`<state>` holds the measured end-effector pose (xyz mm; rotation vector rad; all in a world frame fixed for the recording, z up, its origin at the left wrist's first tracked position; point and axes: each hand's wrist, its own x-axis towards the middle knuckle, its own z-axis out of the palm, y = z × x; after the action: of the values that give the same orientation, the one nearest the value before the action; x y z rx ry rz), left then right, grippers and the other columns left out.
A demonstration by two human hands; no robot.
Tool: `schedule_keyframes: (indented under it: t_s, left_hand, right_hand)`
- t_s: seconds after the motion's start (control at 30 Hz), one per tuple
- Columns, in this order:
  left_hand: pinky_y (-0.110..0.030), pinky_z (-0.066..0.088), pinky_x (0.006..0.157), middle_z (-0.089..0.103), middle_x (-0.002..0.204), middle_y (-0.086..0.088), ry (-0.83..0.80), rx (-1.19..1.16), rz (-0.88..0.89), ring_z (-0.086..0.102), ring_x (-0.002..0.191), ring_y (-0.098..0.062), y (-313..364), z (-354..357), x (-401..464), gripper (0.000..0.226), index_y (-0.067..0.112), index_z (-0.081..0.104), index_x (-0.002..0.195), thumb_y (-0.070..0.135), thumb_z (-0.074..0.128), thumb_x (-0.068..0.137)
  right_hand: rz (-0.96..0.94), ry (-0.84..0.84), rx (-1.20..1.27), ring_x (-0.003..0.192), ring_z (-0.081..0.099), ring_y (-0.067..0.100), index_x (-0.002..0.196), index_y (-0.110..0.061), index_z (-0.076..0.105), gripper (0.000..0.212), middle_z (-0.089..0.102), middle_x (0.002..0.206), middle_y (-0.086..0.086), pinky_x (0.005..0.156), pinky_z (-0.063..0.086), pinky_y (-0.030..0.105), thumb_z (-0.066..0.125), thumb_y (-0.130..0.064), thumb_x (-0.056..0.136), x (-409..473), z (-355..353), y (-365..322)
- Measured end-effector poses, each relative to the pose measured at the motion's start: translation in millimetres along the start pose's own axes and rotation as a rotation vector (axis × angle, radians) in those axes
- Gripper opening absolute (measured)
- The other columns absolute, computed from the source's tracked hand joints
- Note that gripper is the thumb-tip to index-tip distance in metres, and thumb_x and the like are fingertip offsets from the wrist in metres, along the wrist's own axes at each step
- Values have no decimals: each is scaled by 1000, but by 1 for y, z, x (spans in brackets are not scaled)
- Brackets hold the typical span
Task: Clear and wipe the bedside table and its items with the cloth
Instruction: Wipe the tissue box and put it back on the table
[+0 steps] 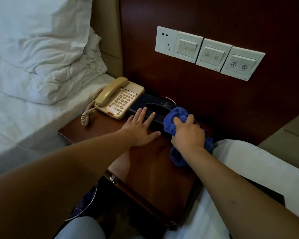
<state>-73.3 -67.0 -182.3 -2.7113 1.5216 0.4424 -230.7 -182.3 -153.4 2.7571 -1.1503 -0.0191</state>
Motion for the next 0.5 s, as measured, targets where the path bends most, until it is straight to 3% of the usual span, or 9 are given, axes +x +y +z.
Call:
schedule_keyframes:
  t_s: [0.3, 0.5]
  left_hand:
    - [-48, -3, 126, -27, 169, -3, -36, 3, 4, -26, 155, -22, -12, -14, 28, 98, 37, -18, 161, 88, 22, 88]
    - [-57, -3, 126, -17, 171, -5, -100, 106, -66, -12, 158, -28, 6, -23, 16, 97, 32, -13, 163, 84, 26, 90]
  right_hand:
    - [32, 26, 32, 104, 56, 38, 144, -32, 33, 64, 31, 141, 18, 67, 44, 38, 65, -38, 89, 22, 11, -10]
    - [-10, -136, 229, 102, 58, 35, 142, -32, 37, 65, 30, 139, 12, 69, 44, 35, 69, -36, 85, 18, 1, 13]
